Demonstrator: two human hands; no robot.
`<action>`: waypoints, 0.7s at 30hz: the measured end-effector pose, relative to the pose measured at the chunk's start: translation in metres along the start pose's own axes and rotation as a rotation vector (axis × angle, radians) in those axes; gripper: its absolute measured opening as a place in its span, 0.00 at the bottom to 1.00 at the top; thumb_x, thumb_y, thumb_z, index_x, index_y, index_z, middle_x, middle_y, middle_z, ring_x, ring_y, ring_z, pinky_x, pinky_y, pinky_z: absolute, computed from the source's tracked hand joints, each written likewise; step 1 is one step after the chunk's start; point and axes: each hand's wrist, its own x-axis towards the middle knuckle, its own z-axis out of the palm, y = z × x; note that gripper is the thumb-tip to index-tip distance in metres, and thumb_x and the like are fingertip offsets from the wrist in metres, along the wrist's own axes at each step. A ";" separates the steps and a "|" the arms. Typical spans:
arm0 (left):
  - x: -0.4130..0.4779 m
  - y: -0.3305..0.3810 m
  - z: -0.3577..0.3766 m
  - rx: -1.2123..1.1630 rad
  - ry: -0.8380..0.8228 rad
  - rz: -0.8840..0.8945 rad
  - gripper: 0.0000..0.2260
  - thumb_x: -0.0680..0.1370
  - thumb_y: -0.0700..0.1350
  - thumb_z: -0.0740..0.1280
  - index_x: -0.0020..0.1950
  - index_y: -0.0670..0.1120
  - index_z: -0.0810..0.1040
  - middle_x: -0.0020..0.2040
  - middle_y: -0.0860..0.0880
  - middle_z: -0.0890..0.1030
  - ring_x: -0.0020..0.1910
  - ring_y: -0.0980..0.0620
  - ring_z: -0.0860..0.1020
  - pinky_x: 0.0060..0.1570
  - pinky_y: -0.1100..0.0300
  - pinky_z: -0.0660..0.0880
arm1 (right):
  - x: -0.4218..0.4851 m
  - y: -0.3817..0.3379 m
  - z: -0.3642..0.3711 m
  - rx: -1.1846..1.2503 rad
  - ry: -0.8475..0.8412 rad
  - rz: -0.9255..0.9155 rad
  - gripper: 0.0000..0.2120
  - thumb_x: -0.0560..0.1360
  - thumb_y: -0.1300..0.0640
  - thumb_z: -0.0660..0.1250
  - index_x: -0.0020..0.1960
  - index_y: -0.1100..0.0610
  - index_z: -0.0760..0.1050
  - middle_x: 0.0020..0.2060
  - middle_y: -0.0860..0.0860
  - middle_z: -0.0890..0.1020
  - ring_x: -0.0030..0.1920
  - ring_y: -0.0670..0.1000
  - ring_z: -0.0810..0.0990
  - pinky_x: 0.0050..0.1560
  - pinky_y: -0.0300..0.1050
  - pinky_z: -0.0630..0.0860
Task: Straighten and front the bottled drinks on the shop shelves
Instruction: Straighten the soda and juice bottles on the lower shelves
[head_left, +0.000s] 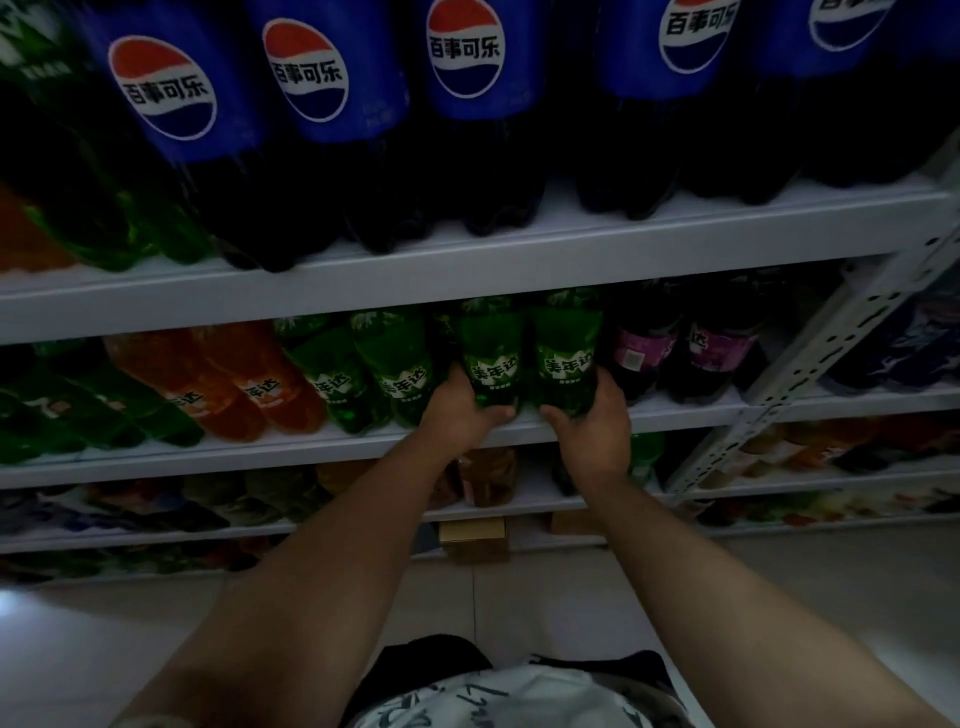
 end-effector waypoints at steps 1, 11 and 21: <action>0.001 0.000 -0.002 -0.016 -0.032 -0.007 0.41 0.68 0.50 0.77 0.74 0.44 0.57 0.68 0.45 0.71 0.67 0.47 0.70 0.62 0.62 0.65 | -0.001 -0.002 0.002 0.000 0.019 0.024 0.37 0.66 0.55 0.76 0.71 0.59 0.65 0.64 0.58 0.72 0.64 0.56 0.70 0.62 0.45 0.67; -0.017 0.010 0.028 -0.053 0.283 -0.109 0.38 0.68 0.57 0.76 0.69 0.40 0.64 0.64 0.41 0.75 0.63 0.43 0.74 0.56 0.57 0.71 | -0.005 -0.002 0.001 -0.042 -0.008 -0.050 0.42 0.68 0.49 0.75 0.74 0.59 0.58 0.66 0.59 0.69 0.66 0.57 0.66 0.59 0.43 0.67; -0.013 0.007 0.024 -0.022 0.255 -0.071 0.34 0.70 0.54 0.75 0.68 0.41 0.65 0.63 0.41 0.75 0.62 0.42 0.73 0.57 0.58 0.70 | 0.008 -0.010 -0.003 -0.261 -0.080 -0.034 0.38 0.73 0.44 0.68 0.74 0.58 0.56 0.69 0.56 0.68 0.62 0.58 0.73 0.51 0.52 0.76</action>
